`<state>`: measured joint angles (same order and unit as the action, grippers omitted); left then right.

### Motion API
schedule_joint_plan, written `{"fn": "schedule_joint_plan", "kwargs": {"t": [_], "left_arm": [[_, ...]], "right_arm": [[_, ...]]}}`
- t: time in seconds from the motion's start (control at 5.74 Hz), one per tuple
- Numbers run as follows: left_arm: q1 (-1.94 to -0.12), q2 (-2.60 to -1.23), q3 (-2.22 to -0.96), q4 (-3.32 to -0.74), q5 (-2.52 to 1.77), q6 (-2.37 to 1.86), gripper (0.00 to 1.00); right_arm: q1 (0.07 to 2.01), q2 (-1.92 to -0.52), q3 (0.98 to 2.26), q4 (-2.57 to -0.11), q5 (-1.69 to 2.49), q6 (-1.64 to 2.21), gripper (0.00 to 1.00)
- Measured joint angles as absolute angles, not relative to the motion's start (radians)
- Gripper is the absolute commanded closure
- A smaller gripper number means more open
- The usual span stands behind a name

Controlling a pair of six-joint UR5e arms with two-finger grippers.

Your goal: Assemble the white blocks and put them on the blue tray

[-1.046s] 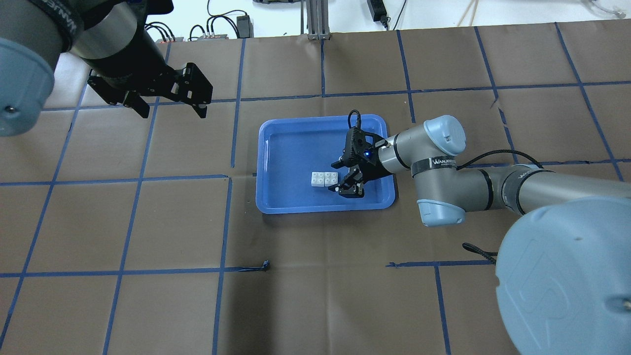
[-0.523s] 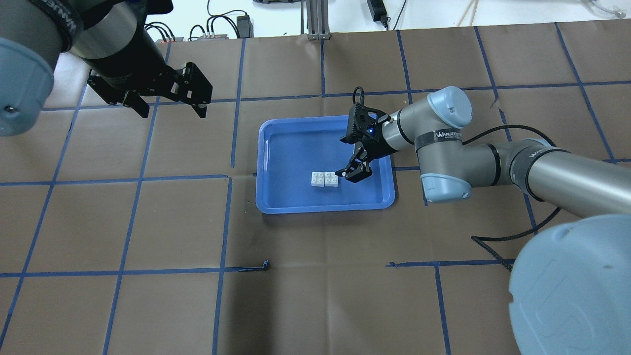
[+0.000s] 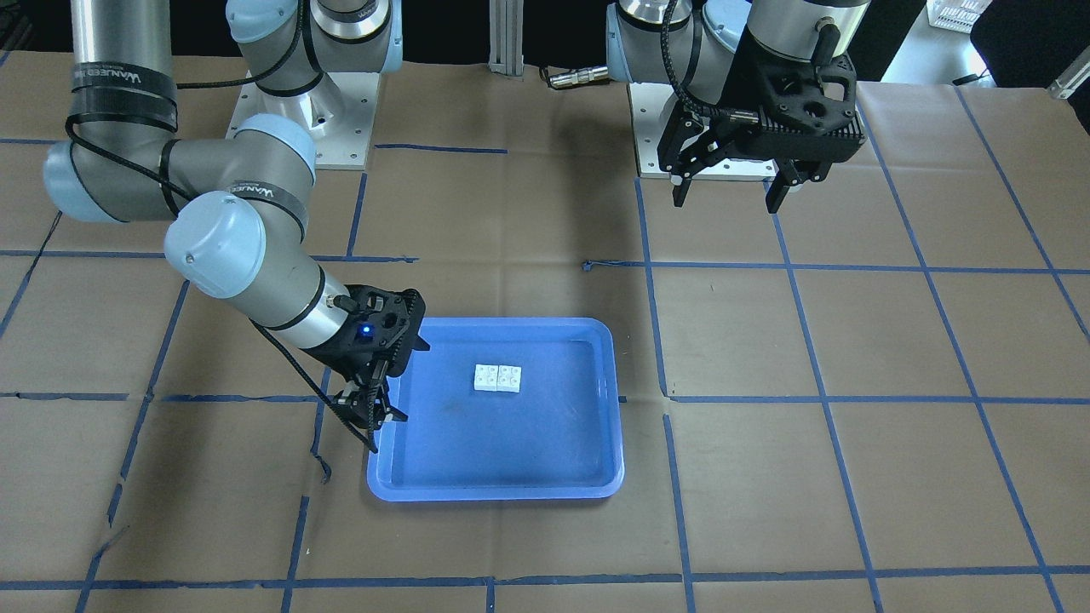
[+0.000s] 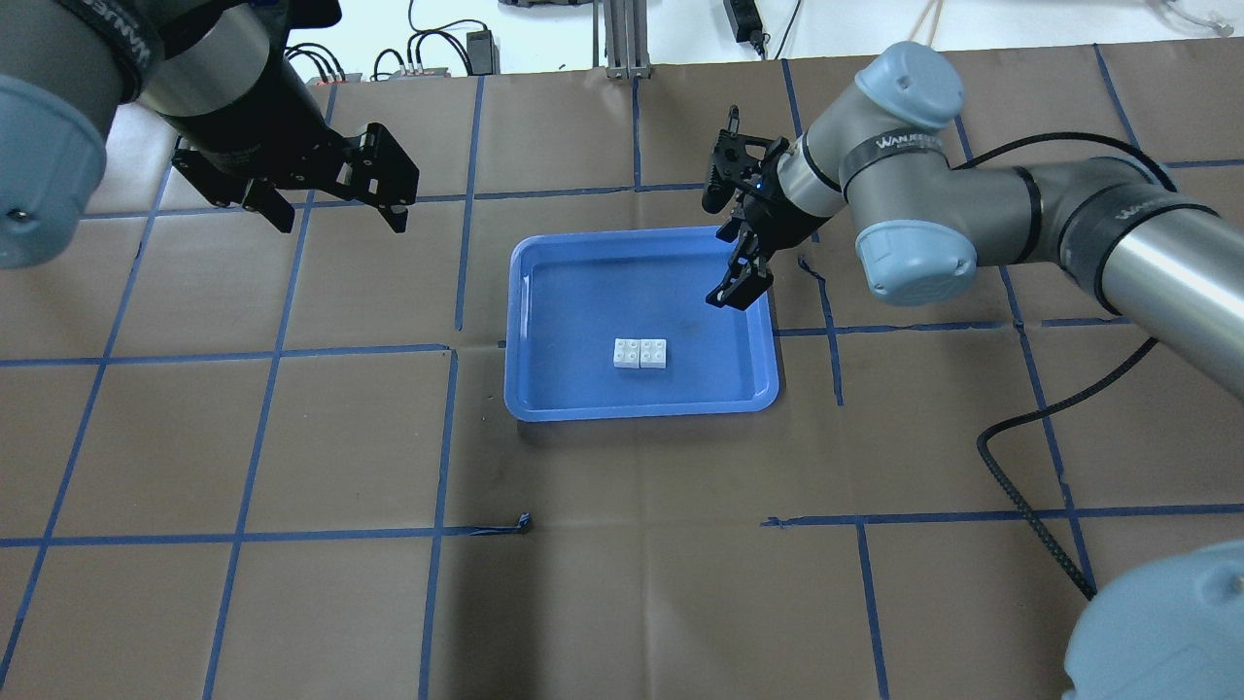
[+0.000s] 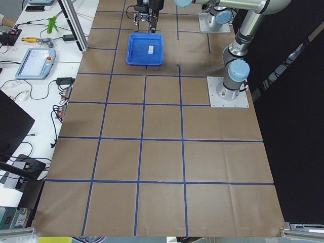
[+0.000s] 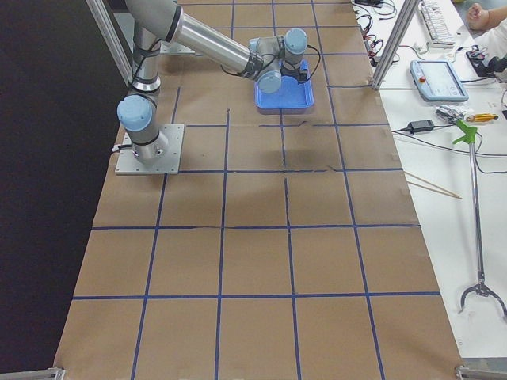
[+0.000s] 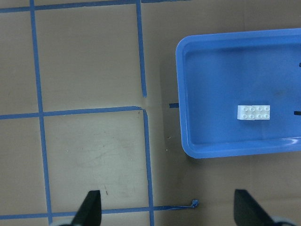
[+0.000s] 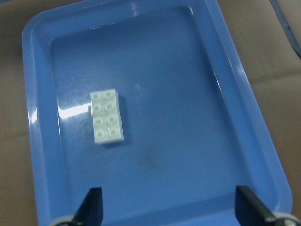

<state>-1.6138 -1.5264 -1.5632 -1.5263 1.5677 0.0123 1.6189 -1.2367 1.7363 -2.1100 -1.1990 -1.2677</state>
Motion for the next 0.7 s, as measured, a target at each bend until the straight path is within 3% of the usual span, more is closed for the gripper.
{"fn": "schedule_joint_plan", "kwargs": {"t": [0.7], "left_arm": [[-1.614, -1.526, -1.563, -1.525, 1.568, 0.012, 0.01]], "right_arm": [[1.531, -1.320, 1.528, -1.786, -1.483, -0.776, 0.00]]}}
